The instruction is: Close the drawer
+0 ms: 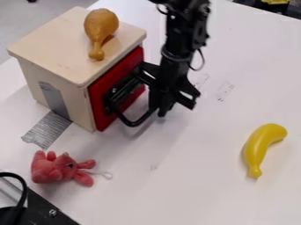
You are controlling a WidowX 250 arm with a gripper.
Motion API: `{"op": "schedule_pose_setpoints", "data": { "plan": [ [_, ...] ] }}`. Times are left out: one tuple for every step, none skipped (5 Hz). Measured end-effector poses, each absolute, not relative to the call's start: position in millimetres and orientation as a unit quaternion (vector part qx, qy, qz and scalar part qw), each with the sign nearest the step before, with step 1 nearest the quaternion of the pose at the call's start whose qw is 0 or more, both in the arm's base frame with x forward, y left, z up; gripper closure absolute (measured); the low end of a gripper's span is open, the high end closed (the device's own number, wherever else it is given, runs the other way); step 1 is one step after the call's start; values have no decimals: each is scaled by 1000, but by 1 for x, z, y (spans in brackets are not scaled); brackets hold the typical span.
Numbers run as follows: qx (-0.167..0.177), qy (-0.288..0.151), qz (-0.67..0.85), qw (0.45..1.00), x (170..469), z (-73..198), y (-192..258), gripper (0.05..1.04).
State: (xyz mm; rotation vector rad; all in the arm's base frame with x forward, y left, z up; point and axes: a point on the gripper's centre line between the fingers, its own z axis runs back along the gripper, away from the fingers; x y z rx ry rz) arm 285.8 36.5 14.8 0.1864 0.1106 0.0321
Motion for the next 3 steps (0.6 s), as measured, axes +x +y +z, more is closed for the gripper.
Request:
{"op": "schedule_pose_setpoints", "data": {
  "plan": [
    [93, 58, 12, 994, 284, 14, 38, 918],
    [94, 88, 11, 992, 268, 18, 39, 695],
    [58, 45, -6, 997, 274, 58, 15, 378]
  ]
}}
